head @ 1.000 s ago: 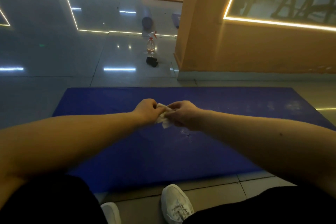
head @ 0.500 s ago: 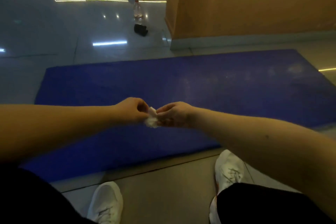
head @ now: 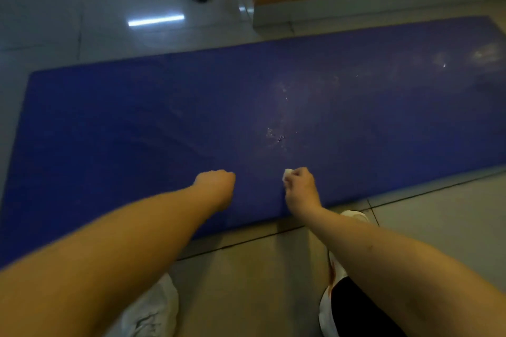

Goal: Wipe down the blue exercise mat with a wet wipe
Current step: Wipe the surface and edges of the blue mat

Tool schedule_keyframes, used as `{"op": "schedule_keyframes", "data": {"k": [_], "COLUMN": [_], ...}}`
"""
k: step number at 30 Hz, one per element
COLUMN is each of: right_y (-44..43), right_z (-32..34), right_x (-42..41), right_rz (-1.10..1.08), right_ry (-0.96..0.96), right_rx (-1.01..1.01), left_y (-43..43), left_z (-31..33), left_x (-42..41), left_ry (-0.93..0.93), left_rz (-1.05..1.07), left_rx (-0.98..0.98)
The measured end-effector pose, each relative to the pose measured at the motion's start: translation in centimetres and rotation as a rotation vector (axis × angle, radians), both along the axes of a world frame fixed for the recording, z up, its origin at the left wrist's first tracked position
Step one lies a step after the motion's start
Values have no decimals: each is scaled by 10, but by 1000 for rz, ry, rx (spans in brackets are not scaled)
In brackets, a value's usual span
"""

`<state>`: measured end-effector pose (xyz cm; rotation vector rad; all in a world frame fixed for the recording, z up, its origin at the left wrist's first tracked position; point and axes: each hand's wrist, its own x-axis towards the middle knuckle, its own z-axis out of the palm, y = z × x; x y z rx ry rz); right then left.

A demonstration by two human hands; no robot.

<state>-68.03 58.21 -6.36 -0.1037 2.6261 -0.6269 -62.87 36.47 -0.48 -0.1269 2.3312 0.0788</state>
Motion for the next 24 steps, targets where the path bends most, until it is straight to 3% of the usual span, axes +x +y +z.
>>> {"op": "schedule_keyframes", "data": {"k": [4,9,13,15,20,22,24], "right_y": [-37,-50,-24,-2,38,17,-13], "right_z": [-27,-35,-33,-27,-20,-20,-21], "right_x": [41,52,24,7,-17,1,32], "right_rz": [189,604,711,579,11,-43,48], "right_ry": [107,147,119,139,124,142,154], "right_rx": [-142,-130,-46,37,212,186,69], "left_y": [20,17,12,10,9,9,8], "left_z": [-34,-49,-54,-58,-66,-69,-73], "left_x": [12,20,16,19,22,22,23], "left_ry": [120,142,98,52,37,33,21], "left_rz": [316,382,417,485,602,623,626], "left_rx": [-7,3,34,84,190,224,244]}}
